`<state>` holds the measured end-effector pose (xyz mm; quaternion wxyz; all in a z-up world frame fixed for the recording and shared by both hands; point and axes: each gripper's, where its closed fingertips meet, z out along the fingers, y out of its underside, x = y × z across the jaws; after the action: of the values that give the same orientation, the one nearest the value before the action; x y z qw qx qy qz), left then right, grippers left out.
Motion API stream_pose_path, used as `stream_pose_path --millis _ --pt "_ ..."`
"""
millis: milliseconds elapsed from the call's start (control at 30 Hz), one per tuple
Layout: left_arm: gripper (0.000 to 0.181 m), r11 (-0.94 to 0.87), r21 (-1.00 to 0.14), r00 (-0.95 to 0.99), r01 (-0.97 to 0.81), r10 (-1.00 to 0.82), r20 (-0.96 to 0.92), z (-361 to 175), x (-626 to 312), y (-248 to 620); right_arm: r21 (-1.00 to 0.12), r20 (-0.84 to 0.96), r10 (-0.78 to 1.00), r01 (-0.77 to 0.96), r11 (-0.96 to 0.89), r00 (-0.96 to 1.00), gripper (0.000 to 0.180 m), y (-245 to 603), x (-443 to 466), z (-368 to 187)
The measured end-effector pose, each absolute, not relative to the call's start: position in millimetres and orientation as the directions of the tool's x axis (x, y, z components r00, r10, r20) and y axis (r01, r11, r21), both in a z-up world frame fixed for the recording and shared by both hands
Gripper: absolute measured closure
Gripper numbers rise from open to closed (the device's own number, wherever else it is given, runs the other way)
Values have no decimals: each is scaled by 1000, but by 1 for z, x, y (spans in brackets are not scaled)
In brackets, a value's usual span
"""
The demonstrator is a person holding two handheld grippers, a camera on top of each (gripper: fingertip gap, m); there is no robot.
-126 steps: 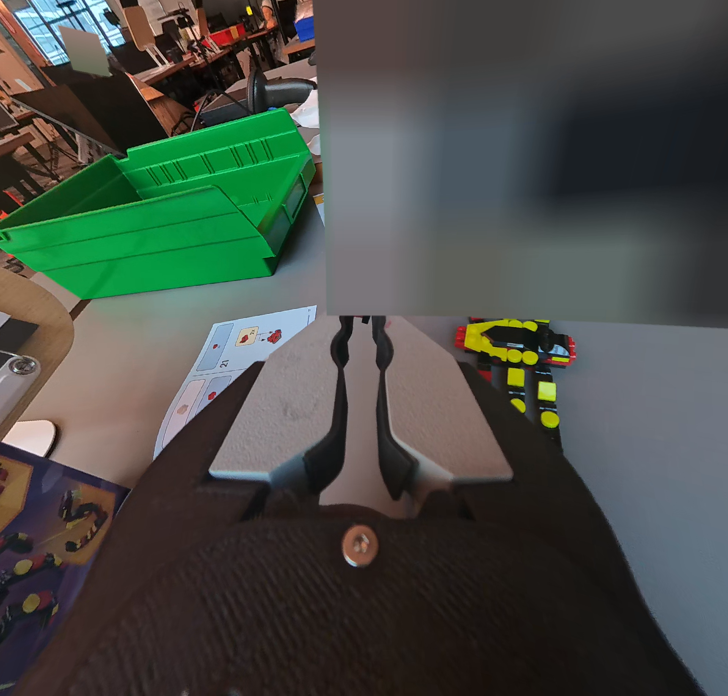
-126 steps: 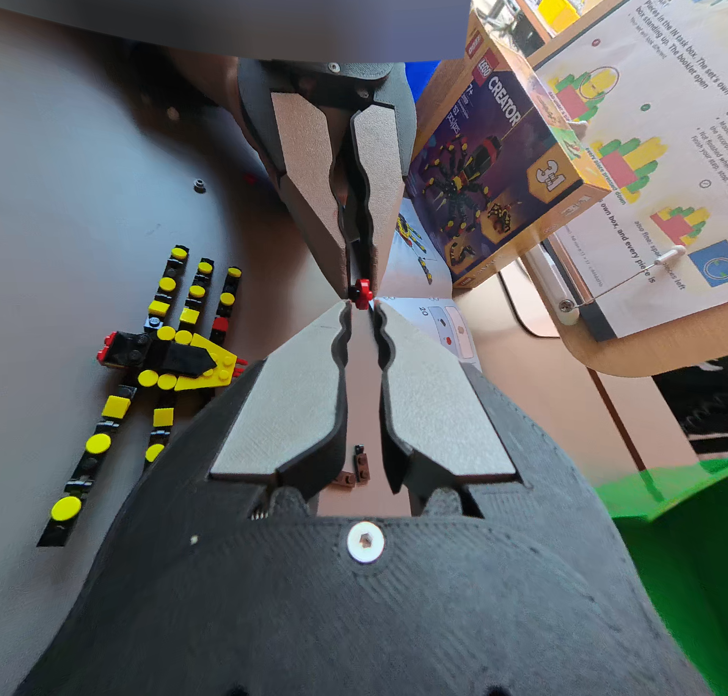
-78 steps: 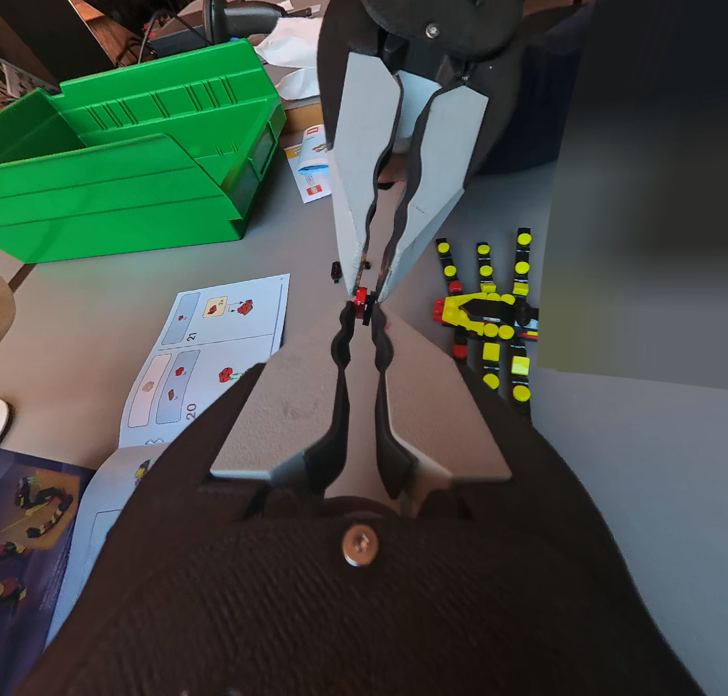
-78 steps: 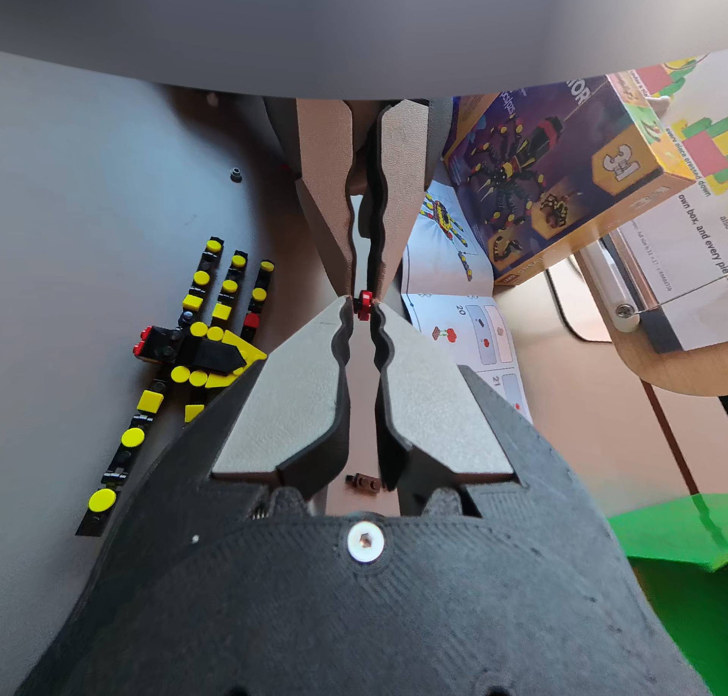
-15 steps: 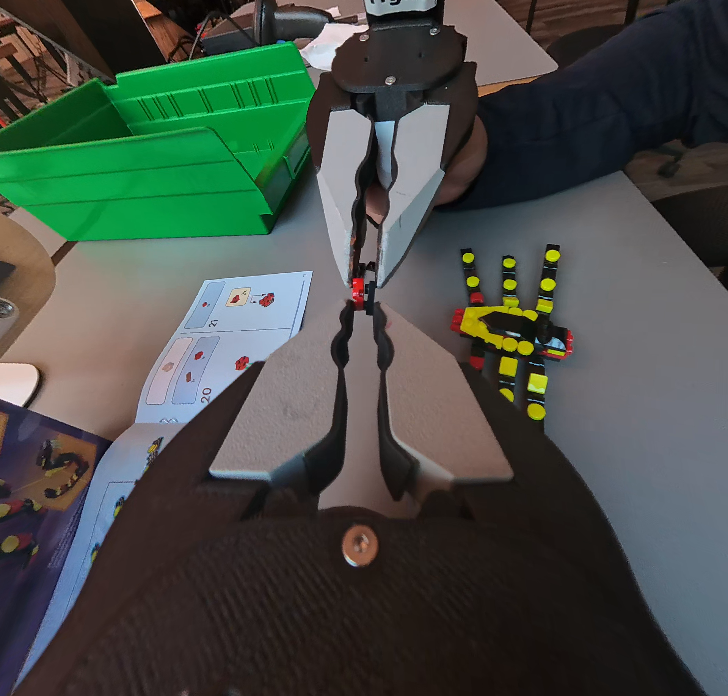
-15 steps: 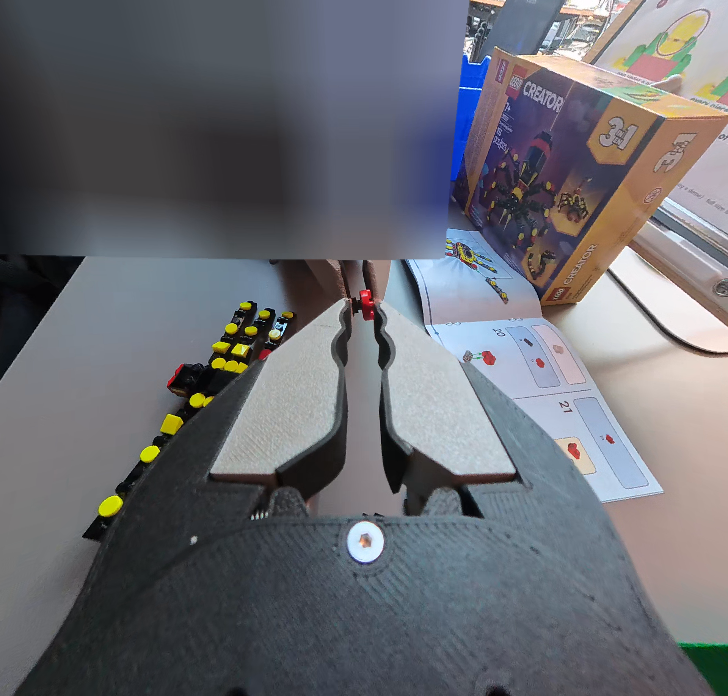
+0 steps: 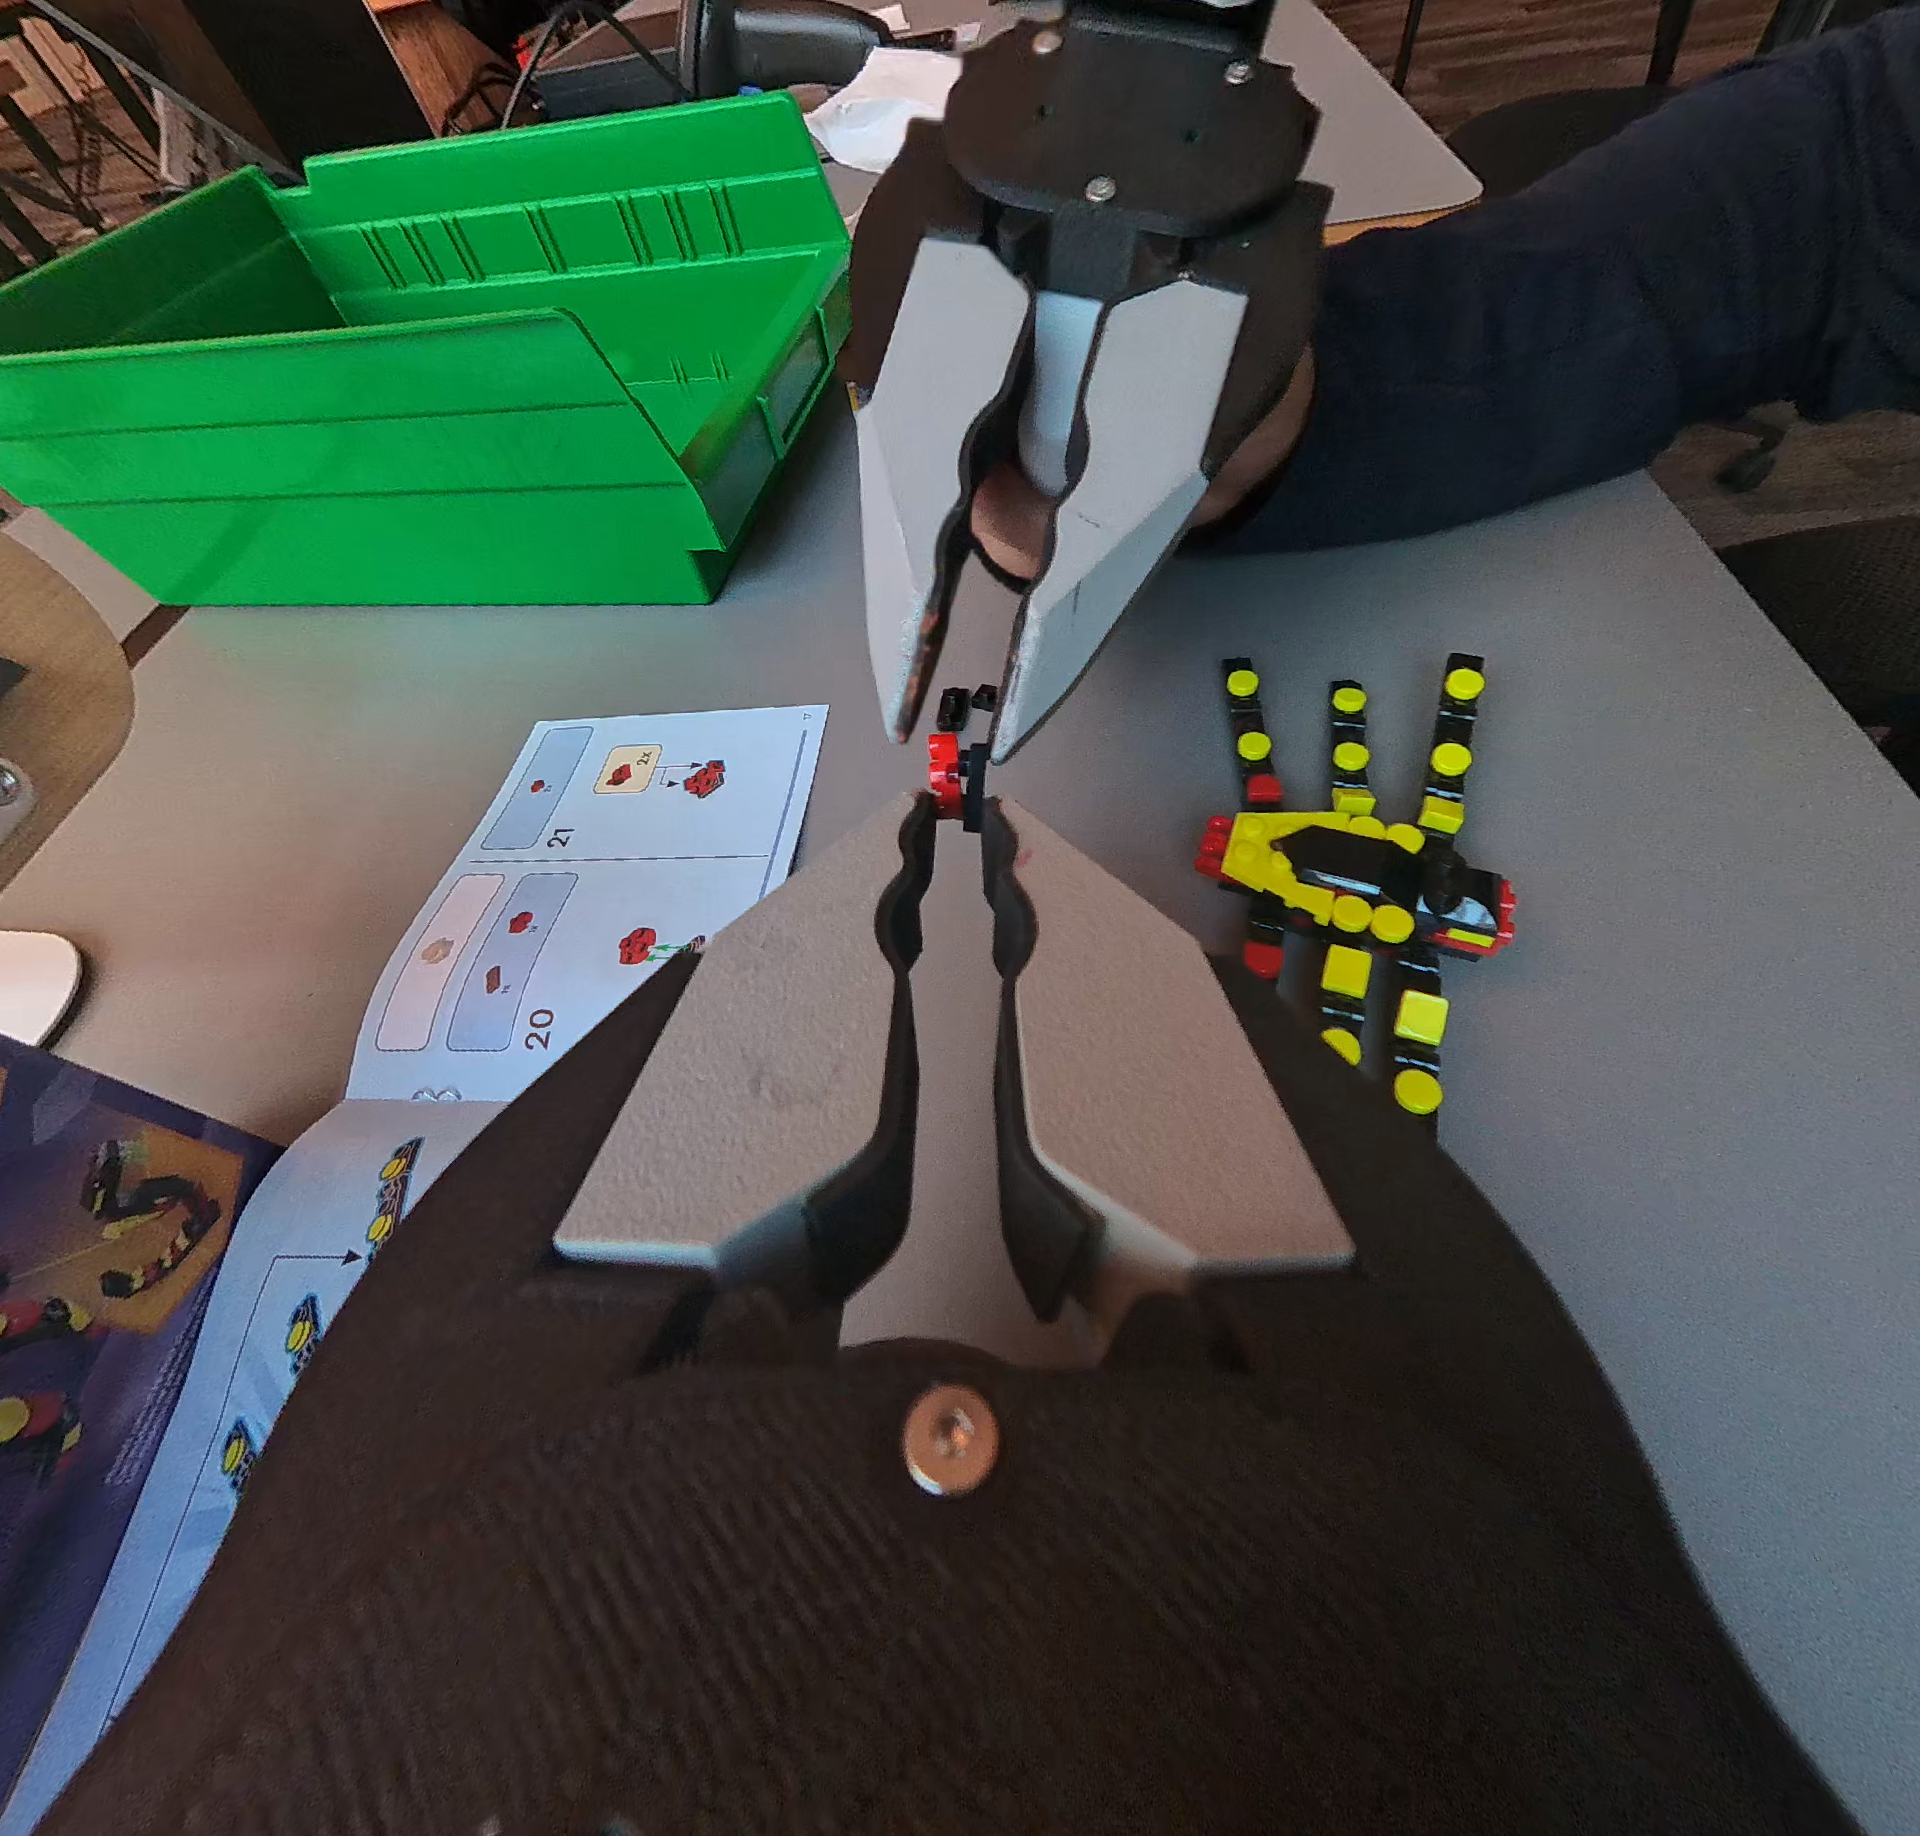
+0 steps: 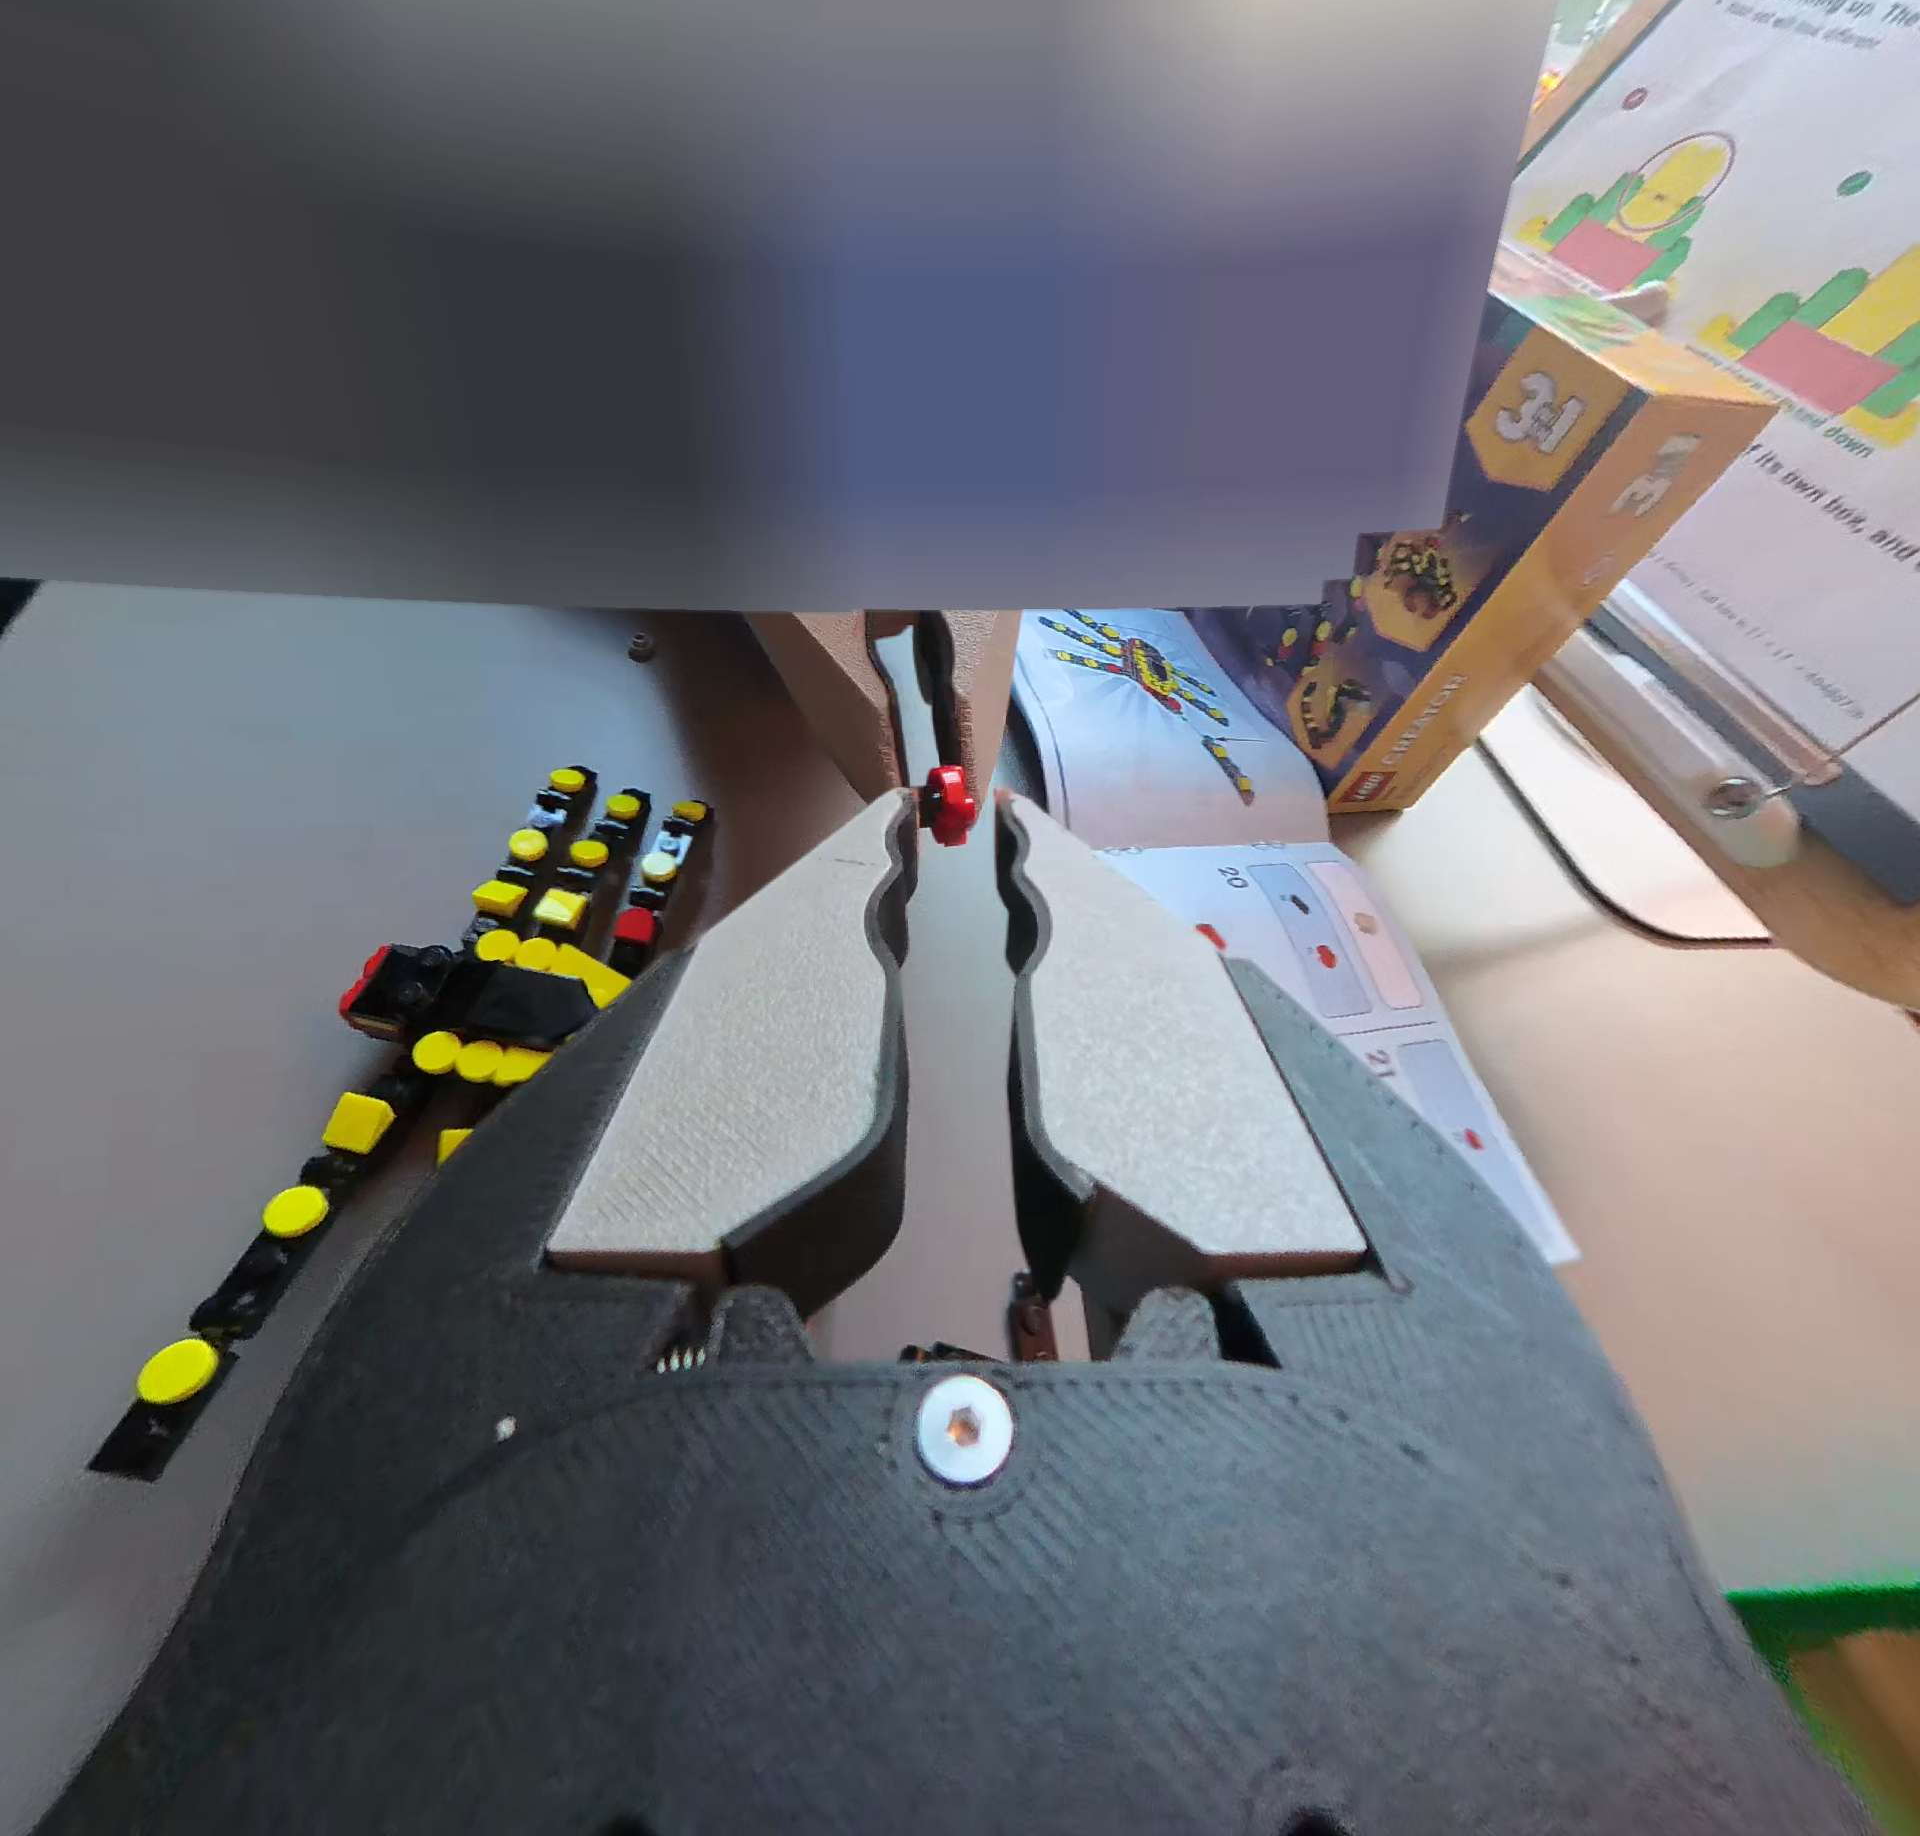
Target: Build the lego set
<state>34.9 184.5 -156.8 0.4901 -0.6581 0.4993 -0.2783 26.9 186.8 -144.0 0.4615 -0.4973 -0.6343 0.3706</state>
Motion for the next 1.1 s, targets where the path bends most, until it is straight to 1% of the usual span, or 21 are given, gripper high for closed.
stream_pose_path --millis 100,200,267,333,400,433,567,700,933,1033,1100 --pt "175 -6 -921 378 -390 -913 -154 -156 33 189 -902 282 957 320 288 -66 165 187 27 -148" --pt "175 75 -887 394 -457 -876 -277 -160 30 194 -907 228 972 350 233 -56 161 189 27 -153" --pt "175 133 -850 386 -509 -848 -364 -164 30 195 -919 139 990 372 131 -7 161 198 26 -156" --pt "175 168 -823 381 -542 -824 -419 -166 29 196 -924 -17 1000 382 -18 5 161 198 25 -159" --pt "175 178 -812 379 -555 -815 -438 -167 29 197 -918 -149 989 375 -131 -18 160 193 22 -160" --pt "175 178 -811 380 -557 -814 -439 -168 29 198 -915 -177 984 372 -155 -25 160 192 22 -160" --pt "175 163 -815 392 -556 -813 -430 -167 28 201 -911 -161 987 382 -153 13 169 197 22 -162" --pt "175 154 -817 399 -555 -813 -424 -168 27 202 -908 -187 982 378 -182 24 169 199 21 -162" --pt "175 126 -836 416 -535 -821 -390 -166 26 204 -916 -168 985 366 -168 33 171 201 20 -160" --pt "175 127 -843 421 -523 -821 -386 -164 26 204 -918 -157 987 365 -152 16 169 199 20 -160" --pt "175 140 -841 414 -522 -821 -394 -163 26 203 -920 -152 988 367 -137 -13 162 195 21 -159"
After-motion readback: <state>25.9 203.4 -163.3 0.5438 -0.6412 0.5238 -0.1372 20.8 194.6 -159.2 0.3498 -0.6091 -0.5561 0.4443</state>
